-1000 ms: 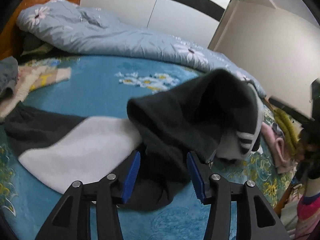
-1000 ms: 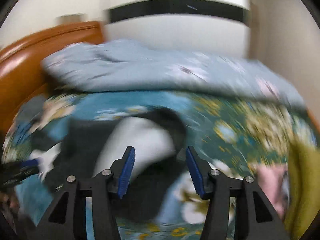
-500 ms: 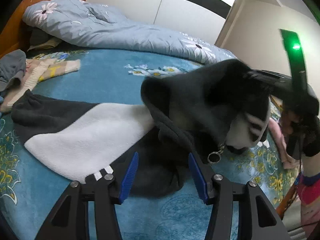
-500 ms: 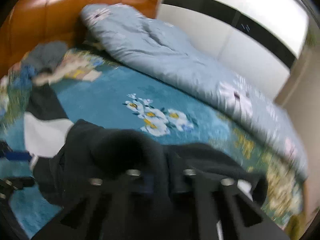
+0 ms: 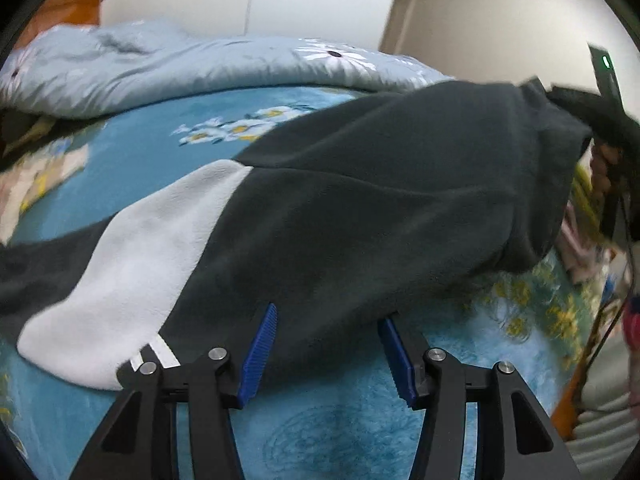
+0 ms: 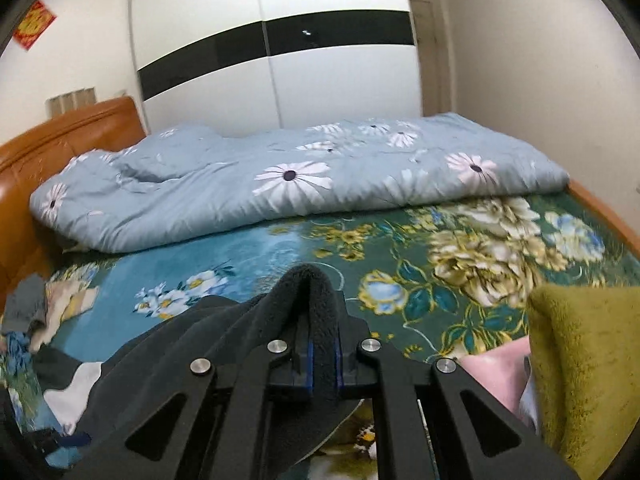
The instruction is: Fold clothes
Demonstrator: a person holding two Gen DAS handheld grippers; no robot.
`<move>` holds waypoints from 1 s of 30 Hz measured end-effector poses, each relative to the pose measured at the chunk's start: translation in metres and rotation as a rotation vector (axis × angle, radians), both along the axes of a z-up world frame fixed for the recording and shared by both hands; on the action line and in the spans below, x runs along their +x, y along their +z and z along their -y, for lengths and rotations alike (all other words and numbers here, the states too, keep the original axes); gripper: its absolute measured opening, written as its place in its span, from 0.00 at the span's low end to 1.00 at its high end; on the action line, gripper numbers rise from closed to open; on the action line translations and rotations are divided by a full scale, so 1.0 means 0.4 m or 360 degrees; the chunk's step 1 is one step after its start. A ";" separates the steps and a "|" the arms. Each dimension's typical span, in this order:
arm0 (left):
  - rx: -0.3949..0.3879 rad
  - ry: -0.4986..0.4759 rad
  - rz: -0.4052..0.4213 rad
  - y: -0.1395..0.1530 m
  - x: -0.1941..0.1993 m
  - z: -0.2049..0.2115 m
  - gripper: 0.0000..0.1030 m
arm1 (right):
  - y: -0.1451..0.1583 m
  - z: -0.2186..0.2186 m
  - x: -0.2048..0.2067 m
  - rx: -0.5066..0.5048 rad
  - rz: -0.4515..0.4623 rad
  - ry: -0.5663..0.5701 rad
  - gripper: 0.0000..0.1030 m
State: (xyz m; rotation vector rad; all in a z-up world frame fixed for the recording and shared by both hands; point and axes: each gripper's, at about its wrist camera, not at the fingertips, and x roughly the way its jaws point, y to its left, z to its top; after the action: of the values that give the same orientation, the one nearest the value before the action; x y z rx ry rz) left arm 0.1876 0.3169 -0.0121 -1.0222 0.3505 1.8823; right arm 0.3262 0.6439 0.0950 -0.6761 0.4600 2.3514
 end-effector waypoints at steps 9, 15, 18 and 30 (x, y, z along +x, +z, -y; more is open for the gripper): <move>-0.0176 0.0040 -0.0184 -0.044 0.015 -0.045 0.45 | 0.040 0.029 -0.042 0.0002 -0.0066 0.0061 0.07; -0.0080 0.0160 -0.0344 0.035 0.016 -0.014 0.07 | 0.106 0.071 -0.039 0.0071 -0.0109 0.0096 0.07; 0.0034 0.0291 -0.0517 0.144 0.014 0.031 0.06 | 0.162 0.100 -0.020 0.0143 -0.0146 0.0108 0.07; 0.0470 0.0607 -0.1190 0.594 0.132 0.251 0.06 | 0.449 0.290 0.118 0.0517 -0.0387 0.0176 0.06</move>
State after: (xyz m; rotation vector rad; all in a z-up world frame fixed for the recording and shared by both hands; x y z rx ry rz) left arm 0.2403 0.2163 0.2255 -0.1560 0.2975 2.5361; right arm 0.3732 0.5279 0.2745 -0.2717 0.1380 2.5466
